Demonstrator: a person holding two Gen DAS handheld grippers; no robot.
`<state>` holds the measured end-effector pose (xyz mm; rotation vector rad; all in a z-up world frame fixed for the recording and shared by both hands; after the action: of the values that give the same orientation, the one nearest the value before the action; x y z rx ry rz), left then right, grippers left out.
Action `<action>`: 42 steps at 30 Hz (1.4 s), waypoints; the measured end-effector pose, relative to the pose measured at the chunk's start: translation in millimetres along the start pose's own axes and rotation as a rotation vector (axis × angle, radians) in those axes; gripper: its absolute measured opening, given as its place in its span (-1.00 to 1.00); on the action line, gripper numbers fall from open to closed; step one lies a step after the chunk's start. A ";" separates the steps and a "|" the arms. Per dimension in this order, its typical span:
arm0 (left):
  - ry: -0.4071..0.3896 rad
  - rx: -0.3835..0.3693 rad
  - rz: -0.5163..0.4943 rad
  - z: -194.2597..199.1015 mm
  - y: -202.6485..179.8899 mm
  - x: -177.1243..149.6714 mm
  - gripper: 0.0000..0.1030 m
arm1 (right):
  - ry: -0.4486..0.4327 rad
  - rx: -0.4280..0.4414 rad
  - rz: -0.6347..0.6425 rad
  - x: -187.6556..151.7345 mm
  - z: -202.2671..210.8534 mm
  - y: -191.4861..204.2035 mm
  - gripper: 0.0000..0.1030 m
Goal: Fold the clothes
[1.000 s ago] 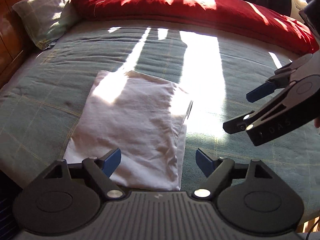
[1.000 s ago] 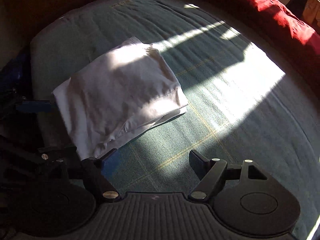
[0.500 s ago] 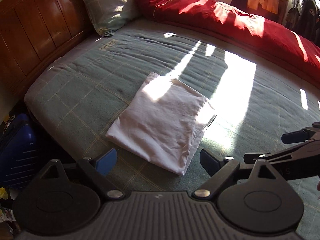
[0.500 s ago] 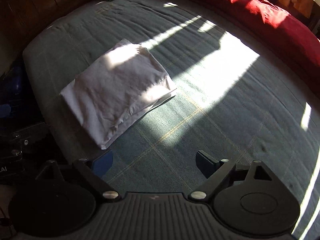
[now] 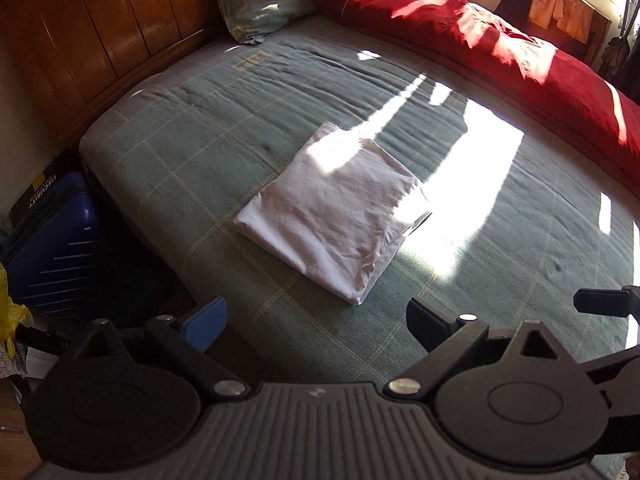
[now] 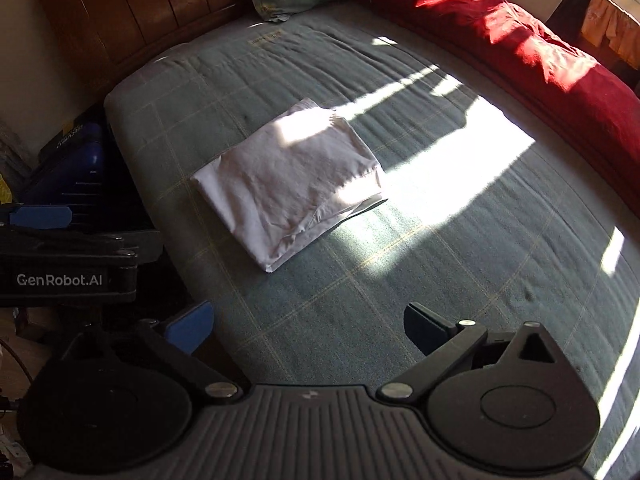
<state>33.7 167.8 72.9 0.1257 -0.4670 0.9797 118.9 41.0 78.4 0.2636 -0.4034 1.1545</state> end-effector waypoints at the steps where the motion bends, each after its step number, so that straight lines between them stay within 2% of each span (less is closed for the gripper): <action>1: 0.006 -0.006 0.011 1.2 -0.8 -1.0 0.87 | -0.005 -0.005 0.002 0.7 3.0 0.1 1.00; 13: 0.016 0.020 0.008 9.6 -1.7 2.2 0.87 | -0.006 -0.008 -0.017 5.6 16.5 -0.1 1.00; 21: 0.020 0.000 -0.002 9.4 -1.7 8.5 0.87 | 0.006 -0.020 -0.026 12.5 16.5 -2.5 1.00; 27: 0.057 -0.003 0.003 1.8 -1.2 9.8 0.87 | 0.020 -0.012 -0.027 13.5 12.5 -1.4 1.00; 42: 0.079 0.020 0.012 -4.3 4.7 16.3 0.87 | 0.020 -0.006 -0.054 19.6 6.9 -4.5 1.00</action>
<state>38.8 184.4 75.7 0.1025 -0.3861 0.9975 128.6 52.7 93.2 0.2565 -0.3802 1.1019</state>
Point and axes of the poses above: each gripper's, at about its wrist camera, not at the fingertips, and z roughly against the way its jaws point, y to its left, x to its top, the point moved 9 cm from there along -z, roughly the way its jaws point, and after that the axes turned 13 degrees about z, right-handed, at the moved point
